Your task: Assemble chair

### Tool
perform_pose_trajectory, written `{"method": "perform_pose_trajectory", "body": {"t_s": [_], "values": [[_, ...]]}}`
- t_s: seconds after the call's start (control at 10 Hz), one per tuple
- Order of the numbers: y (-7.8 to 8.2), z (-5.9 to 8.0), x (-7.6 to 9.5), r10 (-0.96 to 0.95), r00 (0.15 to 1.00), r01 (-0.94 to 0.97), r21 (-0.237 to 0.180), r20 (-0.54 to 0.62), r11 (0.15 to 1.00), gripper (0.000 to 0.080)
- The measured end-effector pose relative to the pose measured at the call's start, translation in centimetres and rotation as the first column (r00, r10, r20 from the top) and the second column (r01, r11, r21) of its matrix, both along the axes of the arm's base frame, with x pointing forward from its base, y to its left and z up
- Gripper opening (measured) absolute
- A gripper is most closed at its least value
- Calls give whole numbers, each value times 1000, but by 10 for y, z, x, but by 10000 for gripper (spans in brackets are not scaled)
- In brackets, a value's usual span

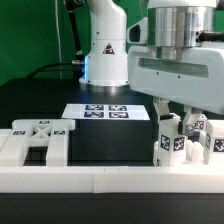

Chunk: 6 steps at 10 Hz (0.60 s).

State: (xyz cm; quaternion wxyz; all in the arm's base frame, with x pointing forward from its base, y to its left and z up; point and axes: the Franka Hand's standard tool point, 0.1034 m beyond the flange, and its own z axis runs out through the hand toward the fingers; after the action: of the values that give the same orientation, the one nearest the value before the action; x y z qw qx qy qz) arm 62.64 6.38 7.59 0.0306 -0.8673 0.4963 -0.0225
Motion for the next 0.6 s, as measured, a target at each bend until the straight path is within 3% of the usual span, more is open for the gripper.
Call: {"method": "perform_pose_trajectory", "body": {"t_s": [0.2,0.6], "values": [[0,0,-1,143,990,-143,-12,0,990,604],[-1,0,0,475,880,-474,-40,3,879,647]]}}
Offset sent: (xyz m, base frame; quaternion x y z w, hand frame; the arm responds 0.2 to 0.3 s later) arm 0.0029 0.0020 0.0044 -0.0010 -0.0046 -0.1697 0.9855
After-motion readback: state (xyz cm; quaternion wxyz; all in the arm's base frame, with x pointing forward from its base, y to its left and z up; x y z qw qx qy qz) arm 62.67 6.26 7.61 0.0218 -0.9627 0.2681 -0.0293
